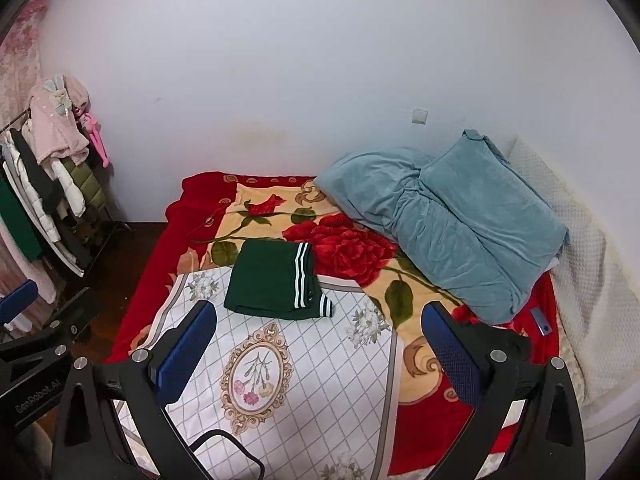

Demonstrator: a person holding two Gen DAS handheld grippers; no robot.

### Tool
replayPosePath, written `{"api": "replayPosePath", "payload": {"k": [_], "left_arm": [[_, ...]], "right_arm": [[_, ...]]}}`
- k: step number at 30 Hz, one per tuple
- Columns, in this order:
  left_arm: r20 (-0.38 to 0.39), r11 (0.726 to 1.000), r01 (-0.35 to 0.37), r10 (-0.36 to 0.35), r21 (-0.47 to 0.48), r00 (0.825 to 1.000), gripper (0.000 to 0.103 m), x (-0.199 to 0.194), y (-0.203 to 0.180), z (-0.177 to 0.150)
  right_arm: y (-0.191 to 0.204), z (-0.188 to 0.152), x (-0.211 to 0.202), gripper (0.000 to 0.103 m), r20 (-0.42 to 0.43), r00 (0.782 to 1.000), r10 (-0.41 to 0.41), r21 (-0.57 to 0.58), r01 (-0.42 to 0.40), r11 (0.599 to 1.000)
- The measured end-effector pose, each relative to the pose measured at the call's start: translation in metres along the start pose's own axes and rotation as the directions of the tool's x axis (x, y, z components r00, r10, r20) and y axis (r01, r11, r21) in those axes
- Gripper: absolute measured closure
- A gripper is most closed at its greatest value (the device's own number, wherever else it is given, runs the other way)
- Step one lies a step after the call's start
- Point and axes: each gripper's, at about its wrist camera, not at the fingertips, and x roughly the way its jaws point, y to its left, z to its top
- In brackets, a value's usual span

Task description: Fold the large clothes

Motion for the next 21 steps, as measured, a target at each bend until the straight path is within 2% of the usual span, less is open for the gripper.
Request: {"api": "replayPosePath", "payload": {"k": [21], "left_arm": [[-0.005,1.0,-0.018,0.018,0.005,1.0,0.005,-0.0035,-0.0031,0.004]], "right_arm": [[-0.0057,-0.0058,0.0001,0.0,0.001,1.0,-0.017,-0.001,0.017,1.0]]}}
